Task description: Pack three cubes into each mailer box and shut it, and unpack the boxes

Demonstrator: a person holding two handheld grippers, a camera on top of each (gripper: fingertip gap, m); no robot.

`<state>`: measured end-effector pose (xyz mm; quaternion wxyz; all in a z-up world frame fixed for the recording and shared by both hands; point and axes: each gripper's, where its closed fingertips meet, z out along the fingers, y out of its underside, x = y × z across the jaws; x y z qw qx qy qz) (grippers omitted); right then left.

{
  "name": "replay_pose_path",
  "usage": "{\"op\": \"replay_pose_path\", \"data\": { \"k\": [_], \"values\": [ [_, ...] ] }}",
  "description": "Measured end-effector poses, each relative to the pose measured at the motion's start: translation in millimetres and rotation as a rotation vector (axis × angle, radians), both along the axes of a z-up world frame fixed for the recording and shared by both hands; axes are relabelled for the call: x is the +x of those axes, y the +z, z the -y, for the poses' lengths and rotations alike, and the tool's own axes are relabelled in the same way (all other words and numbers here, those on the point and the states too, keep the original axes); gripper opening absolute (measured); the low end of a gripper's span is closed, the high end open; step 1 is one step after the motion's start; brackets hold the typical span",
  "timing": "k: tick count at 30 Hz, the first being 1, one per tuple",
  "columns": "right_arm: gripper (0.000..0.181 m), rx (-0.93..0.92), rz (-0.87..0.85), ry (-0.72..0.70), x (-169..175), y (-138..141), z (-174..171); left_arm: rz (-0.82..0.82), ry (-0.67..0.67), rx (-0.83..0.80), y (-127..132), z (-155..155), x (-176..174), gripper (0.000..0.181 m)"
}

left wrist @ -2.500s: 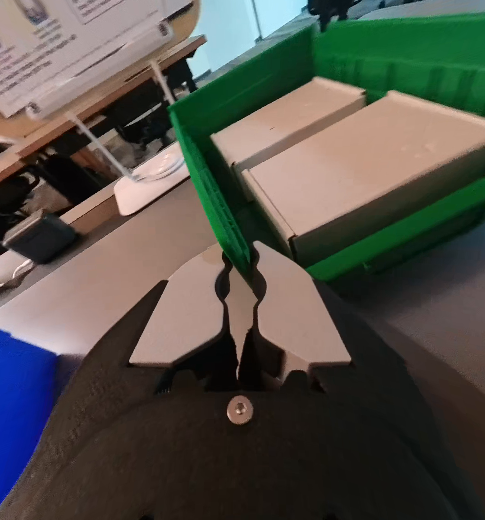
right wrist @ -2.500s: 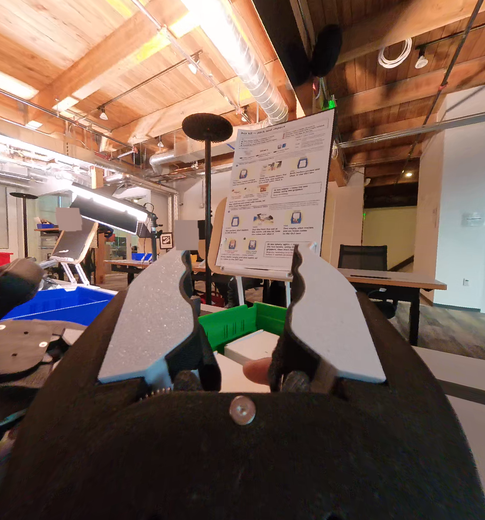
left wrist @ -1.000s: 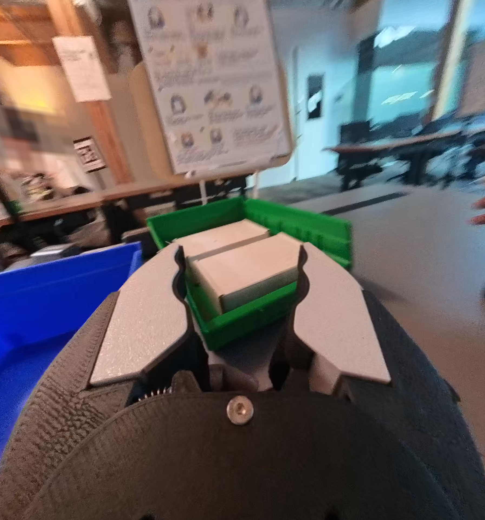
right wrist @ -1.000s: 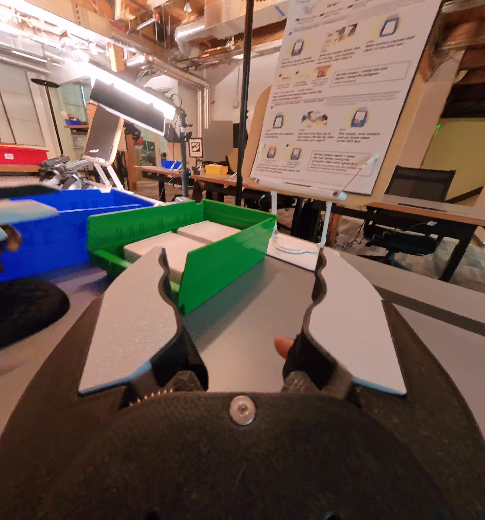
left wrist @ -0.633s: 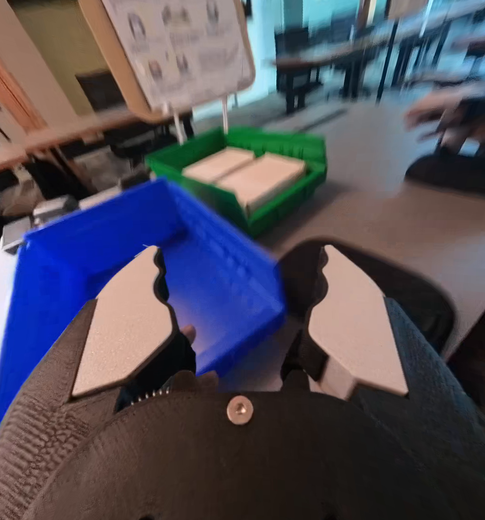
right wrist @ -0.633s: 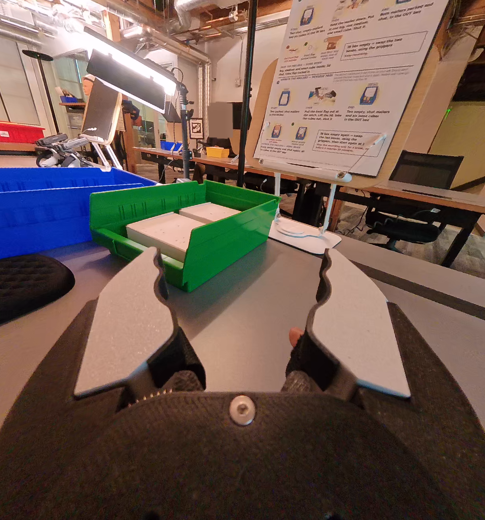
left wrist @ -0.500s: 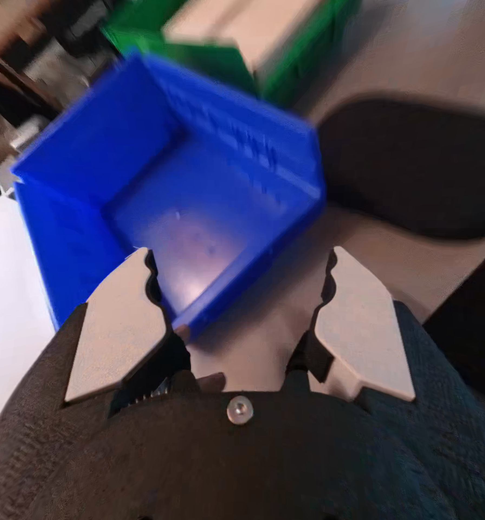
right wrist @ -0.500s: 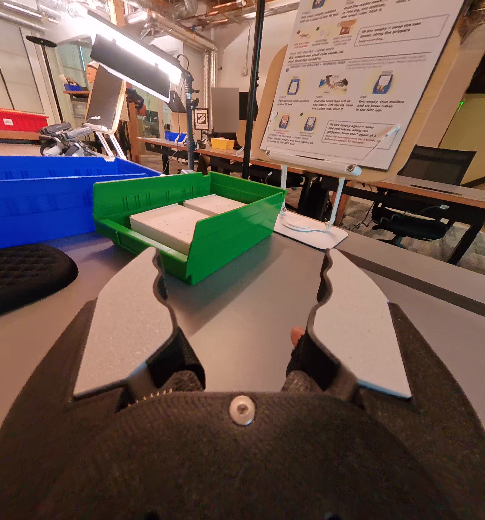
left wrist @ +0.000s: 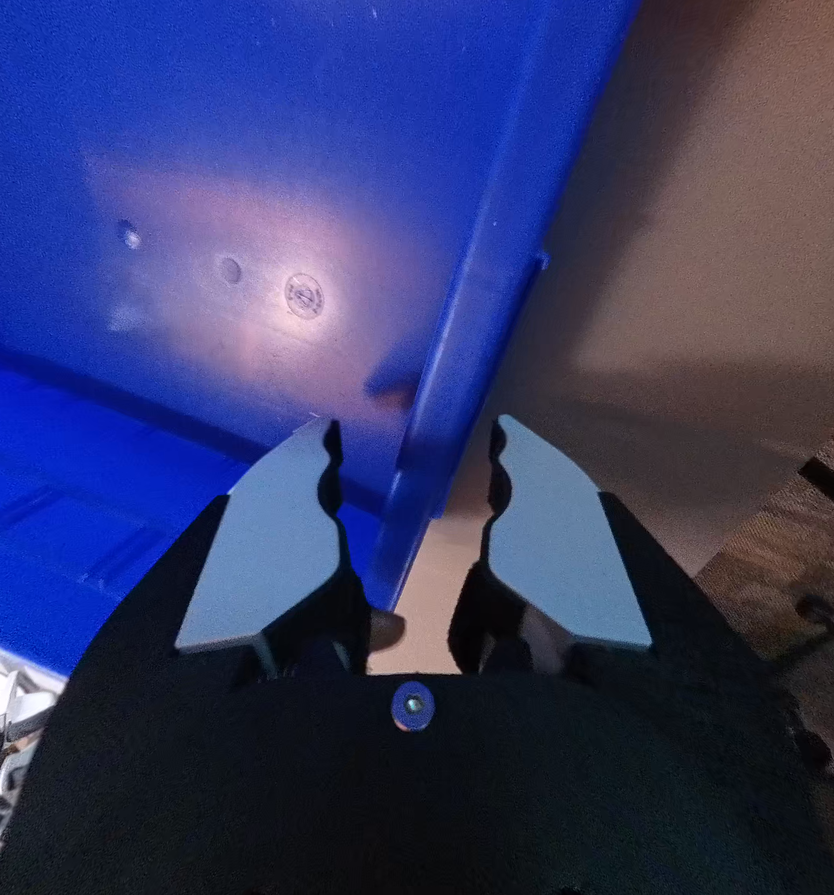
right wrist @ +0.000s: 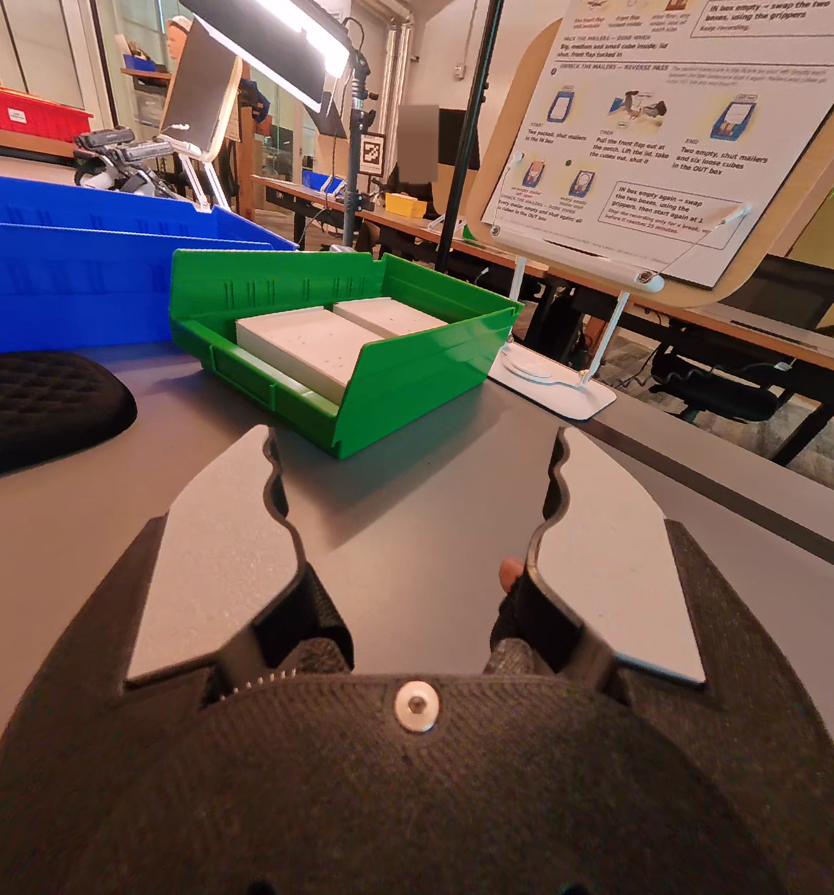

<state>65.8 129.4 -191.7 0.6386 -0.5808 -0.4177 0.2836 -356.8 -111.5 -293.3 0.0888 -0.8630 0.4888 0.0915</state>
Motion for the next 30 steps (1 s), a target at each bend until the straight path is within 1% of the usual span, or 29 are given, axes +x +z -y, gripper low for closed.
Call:
{"op": "replay_pose_path", "data": {
  "k": [1, 3, 5, 8, 12, 15, 23, 27, 30],
  "values": [
    [0.105, -0.001, -0.001, 0.001, 0, 0, 0, -0.007, 0.008, -0.026, -3, 1, -1, 0.048],
    [0.105, -0.002, 0.0, 0.005, 0, 0, 0, -0.011, 0.02, -0.073, -9, 5, 2, 0.031],
    [0.104, 0.002, 0.004, 0.007, -1, -1, 1, -0.03, 0.022, -0.027, -8, 2, 6, 0.031],
    [0.104, 0.008, 0.017, 0.01, -2, -2, 2, -0.096, -0.02, 0.137, -5, -6, 14, 0.031],
    [0.103, 0.014, 0.026, 0.01, -3, -3, 2, -0.265, -0.07, 0.375, 3, -17, 19, 0.03],
    [0.103, 0.015, 0.029, 0.007, -3, -4, 2, -0.331, -0.065, 0.491, 6, -22, 24, 0.03],
    [0.102, 0.007, 0.027, 0.004, -3, -5, 0, -0.412, 0.06, 0.629, 16, -23, 26, 0.033],
    [0.102, 0.01, 0.029, 0.005, -3, -5, 1, -0.47, 0.088, 0.696, 29, -25, 27, 0.033],
    [0.101, 0.011, 0.029, 0.005, -3, -4, 1, -0.497, 0.11, 0.74, 46, -27, 29, 0.033]
  ]
}}
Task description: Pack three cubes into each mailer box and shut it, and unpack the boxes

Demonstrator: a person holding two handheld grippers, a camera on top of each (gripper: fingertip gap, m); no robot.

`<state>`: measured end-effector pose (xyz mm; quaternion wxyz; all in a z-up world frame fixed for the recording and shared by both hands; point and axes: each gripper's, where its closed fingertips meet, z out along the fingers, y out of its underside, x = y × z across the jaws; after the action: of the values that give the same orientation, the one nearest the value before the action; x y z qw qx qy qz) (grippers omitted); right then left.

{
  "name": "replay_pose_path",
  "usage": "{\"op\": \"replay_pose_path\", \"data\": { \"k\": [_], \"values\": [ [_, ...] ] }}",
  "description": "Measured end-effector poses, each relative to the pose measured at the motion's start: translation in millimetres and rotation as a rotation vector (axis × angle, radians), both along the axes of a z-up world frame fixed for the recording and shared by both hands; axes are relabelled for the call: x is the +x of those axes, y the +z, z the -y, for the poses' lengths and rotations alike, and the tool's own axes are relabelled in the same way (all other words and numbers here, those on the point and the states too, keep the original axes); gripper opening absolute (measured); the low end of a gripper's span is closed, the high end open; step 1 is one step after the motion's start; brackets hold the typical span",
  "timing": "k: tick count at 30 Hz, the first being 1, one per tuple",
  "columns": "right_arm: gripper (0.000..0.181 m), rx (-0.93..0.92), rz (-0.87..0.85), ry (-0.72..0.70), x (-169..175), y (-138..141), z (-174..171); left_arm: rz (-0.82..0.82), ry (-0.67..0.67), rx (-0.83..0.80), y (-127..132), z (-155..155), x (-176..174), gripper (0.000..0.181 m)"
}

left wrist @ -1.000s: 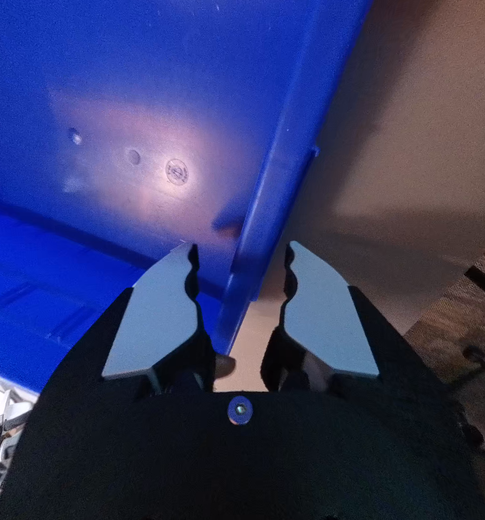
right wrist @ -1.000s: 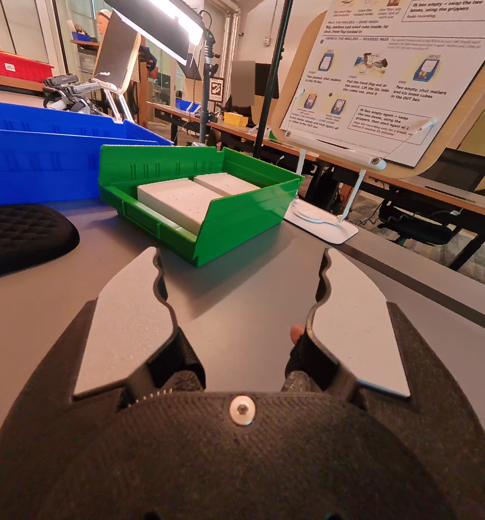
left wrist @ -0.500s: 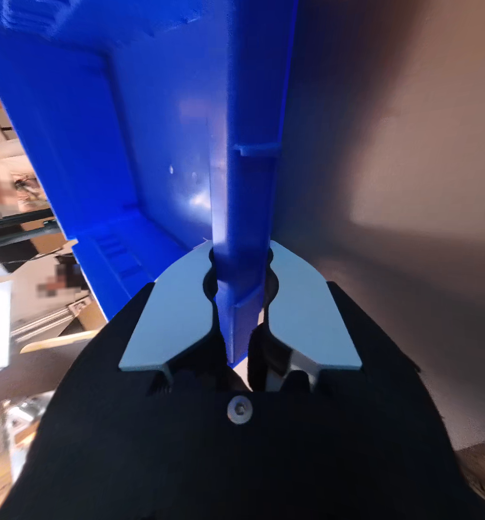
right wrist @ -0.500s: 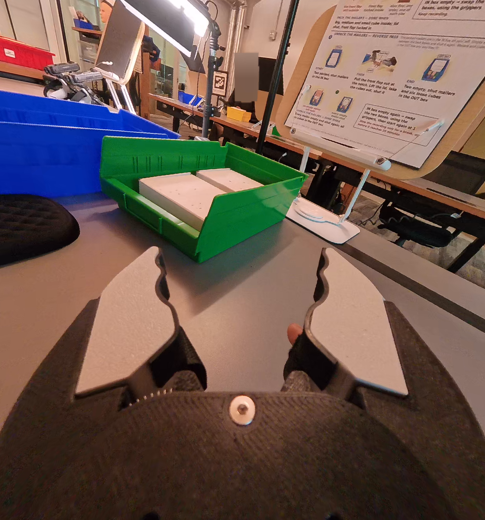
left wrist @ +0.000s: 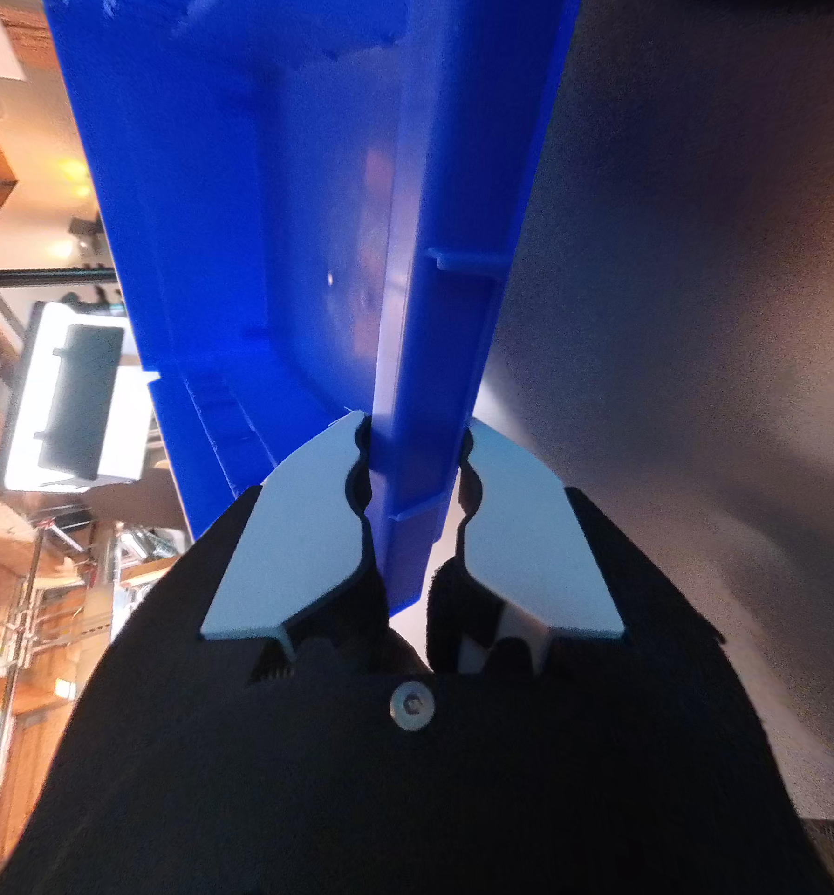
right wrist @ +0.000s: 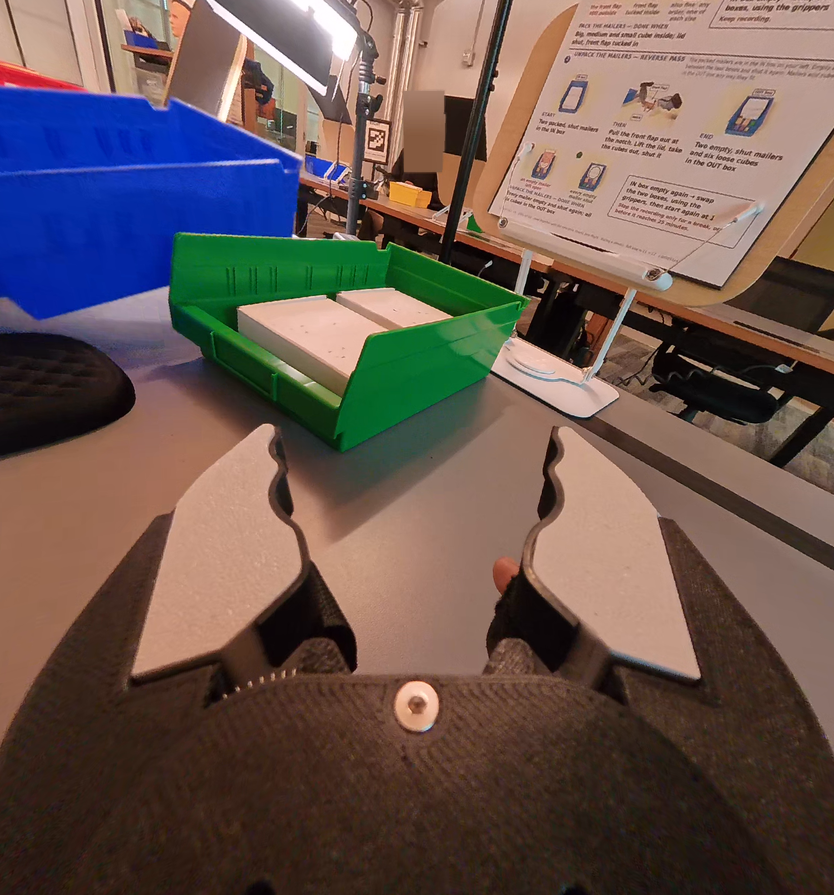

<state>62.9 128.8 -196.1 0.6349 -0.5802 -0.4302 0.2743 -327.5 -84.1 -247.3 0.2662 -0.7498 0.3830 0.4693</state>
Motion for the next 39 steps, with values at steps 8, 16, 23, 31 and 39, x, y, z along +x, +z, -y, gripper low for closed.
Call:
{"op": "replay_pose_path", "data": {
  "k": [8, 16, 23, 31, 39],
  "values": [
    [0.101, 0.019, 0.009, -0.006, 2, 2, 0, -0.134, -0.013, 0.148, 56, -27, 21, 0.032],
    [0.101, 0.149, 0.032, -0.092, 27, 23, -6, -0.106, -0.167, 0.248, 100, -82, 94, 0.034],
    [0.097, 0.169, -0.011, -0.237, 86, 30, -29, -0.068, -0.349, 0.275, 120, -141, 187, 0.032],
    [0.087, 0.197, -0.273, -0.498, 167, 69, -55, 0.055, -0.538, 0.207, 106, -205, 309, 0.032],
    [0.085, 0.234, -0.317, -0.585, 192, 77, -59, 0.087, -0.651, 0.076, 49, -253, 386, 0.032]
  ]
}}
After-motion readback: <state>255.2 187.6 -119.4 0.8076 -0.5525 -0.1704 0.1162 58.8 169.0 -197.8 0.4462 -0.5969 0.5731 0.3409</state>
